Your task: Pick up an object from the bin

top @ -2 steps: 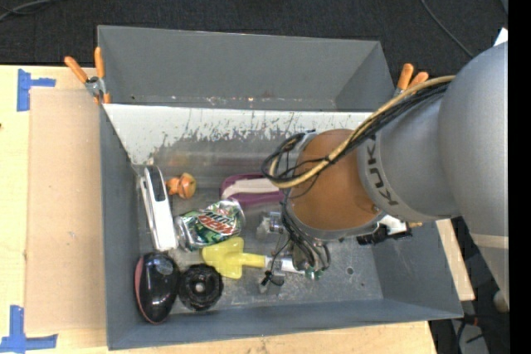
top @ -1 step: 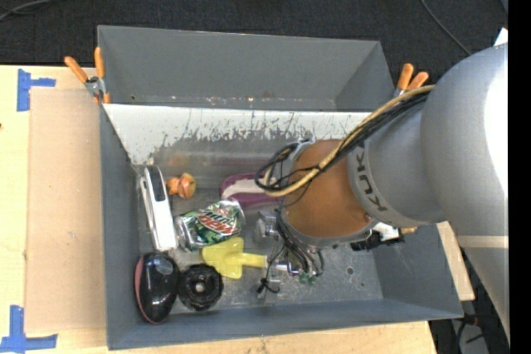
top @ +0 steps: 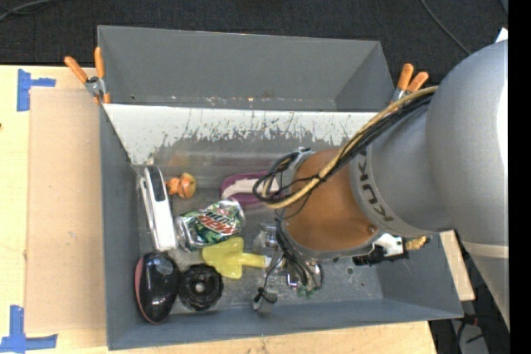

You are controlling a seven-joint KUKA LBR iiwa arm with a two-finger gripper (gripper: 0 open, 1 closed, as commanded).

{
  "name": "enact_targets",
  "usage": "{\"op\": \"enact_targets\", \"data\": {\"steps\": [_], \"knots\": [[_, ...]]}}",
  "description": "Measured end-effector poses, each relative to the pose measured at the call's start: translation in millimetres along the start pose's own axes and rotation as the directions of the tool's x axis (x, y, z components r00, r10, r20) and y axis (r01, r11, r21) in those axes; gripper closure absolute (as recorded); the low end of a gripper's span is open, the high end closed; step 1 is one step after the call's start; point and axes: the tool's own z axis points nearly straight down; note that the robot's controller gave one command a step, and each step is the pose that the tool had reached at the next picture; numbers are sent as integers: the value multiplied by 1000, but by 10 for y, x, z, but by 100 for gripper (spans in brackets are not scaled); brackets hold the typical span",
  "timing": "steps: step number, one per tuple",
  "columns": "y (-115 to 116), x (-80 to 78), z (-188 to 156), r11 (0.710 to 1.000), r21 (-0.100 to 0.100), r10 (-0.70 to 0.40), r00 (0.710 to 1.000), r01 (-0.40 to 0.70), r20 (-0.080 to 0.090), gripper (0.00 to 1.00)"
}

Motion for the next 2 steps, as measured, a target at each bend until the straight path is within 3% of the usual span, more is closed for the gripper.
{"op": "enact_targets", "data": {"steps": [1, 2], "knots": [[18, -11, 15, 1000, 1, -5, 1000, 5, 1, 0], [6, -5, 17, 1000, 0, 2, 1000, -2, -1, 100]]}}
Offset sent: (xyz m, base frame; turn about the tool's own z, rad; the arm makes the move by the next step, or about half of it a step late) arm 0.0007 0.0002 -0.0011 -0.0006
